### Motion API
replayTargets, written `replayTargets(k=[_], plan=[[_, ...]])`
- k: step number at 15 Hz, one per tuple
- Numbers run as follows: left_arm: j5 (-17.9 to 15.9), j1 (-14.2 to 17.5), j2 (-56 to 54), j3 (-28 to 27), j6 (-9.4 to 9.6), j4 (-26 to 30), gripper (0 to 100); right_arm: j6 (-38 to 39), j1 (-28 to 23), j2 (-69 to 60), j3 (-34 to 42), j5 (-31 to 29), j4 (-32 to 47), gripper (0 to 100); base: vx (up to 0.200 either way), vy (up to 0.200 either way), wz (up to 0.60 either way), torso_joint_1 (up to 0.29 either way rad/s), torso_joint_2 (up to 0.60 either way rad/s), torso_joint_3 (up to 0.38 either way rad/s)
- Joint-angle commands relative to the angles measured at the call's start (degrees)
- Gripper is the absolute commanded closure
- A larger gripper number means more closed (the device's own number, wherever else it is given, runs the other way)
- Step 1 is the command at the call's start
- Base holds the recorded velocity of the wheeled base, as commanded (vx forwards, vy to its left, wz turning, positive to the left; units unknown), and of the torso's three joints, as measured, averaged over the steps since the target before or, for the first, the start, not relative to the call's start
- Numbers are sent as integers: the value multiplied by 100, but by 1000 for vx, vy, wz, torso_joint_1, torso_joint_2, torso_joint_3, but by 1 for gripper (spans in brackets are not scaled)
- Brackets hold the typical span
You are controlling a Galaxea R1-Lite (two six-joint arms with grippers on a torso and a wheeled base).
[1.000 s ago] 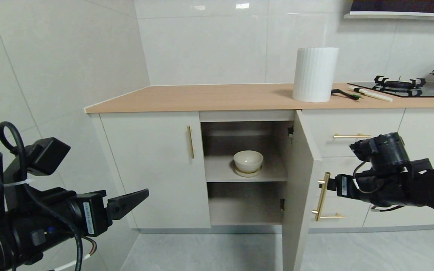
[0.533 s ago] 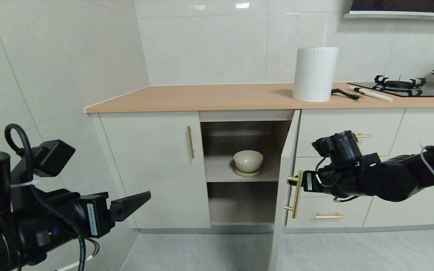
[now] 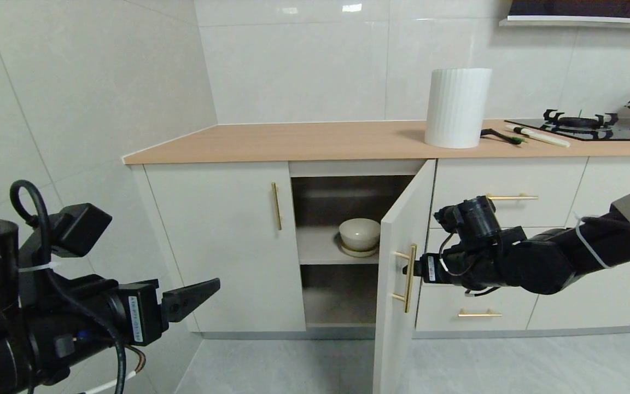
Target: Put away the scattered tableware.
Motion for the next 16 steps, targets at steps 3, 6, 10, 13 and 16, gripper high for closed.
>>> replayTargets(k=[3, 6, 10, 13, 16], plan=[[5, -1, 19, -12, 6, -2, 0, 2, 53, 152, -6, -2, -151, 0, 0, 0, 0, 0, 0, 0], [14, -1, 54, -4, 6, 7, 0, 10, 105, 222, -6, -2, -291, 0, 0, 0, 0, 0, 0, 0], [5, -1, 54, 14, 15, 16, 0, 19, 141, 301, -15, -2, -300, 0, 100, 0, 0, -1, 0, 1], [5, -1, 54, 14, 15, 7, 0, 90, 158, 345, -42, -11, -379, 0, 200, 0, 0, 6, 4, 2], [5, -1, 45, 14, 23, 7, 0, 239, 193, 381, -129, -11, -379, 0, 67, 0, 0, 1, 2, -1]])
